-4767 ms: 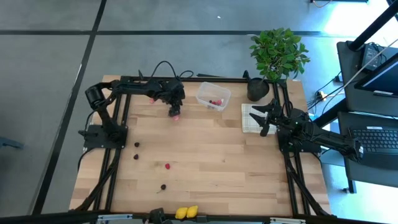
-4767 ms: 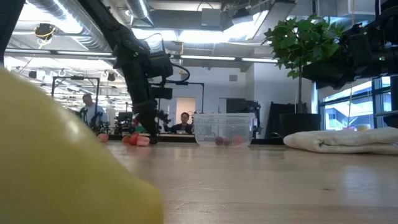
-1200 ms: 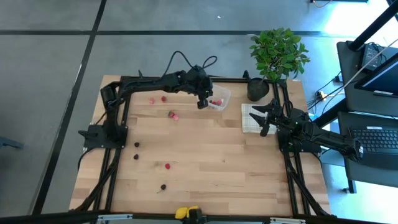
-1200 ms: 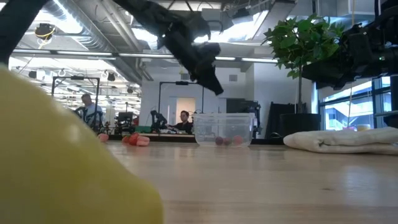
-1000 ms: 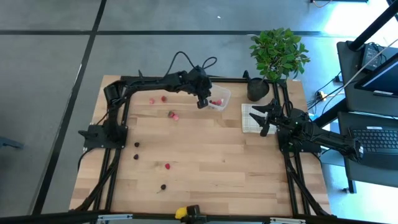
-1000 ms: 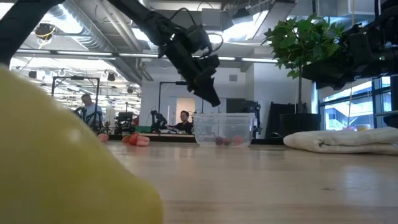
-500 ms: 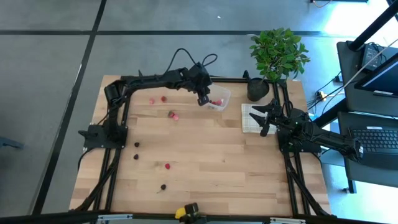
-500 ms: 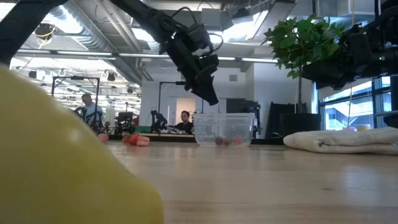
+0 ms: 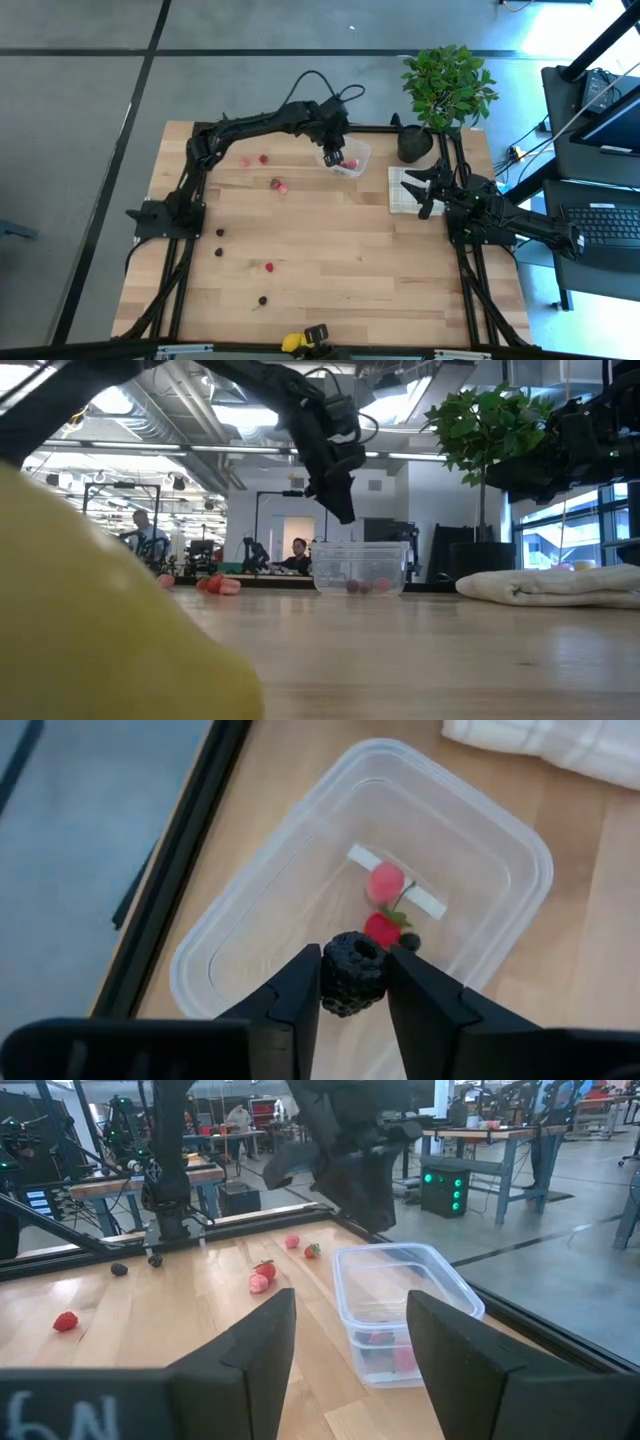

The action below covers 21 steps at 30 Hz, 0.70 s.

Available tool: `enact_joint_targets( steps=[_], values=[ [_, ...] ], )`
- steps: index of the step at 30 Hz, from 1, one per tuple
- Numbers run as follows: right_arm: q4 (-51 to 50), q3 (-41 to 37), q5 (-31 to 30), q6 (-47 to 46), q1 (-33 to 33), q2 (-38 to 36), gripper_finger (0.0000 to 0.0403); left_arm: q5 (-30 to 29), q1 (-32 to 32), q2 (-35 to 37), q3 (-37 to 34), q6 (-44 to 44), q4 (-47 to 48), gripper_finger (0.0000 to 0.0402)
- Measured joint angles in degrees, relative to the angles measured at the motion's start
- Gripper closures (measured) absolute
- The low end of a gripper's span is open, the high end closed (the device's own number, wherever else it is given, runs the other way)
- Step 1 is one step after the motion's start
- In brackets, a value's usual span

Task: Pick and placing Produce into tupperware
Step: Put the top blackberry into the transparent container

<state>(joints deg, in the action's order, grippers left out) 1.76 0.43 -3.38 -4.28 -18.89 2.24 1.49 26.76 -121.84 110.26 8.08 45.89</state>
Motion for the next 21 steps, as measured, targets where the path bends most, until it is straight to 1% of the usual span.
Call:
enact_joint_targets(
  steps=[5,9,16,21],
  values=[
    [0.0,0.0,0.02,0.03,-0.01,0.0,0.0208,-0.37,0.07,-2.91,4.18,0.04,3.67,0.0312],
    [0.0,0.0,0.02,0.02,-0.01,0.0,0.0208,-0.4,0.29,-3.9,4.34,0.02,5.84,0.0316],
    [0.0,0.0,0.02,0.01,-0.01,0.0,0.0208,-0.95,0.31,-5.85,4.32,0.04,5.94,0.0302],
    [0.0,0.0,0.01,-0.06,-0.01,0.0,0.0208,-0.95,0.11,-7.5,4.34,0.19,5.4,0.0314]
  ],
)
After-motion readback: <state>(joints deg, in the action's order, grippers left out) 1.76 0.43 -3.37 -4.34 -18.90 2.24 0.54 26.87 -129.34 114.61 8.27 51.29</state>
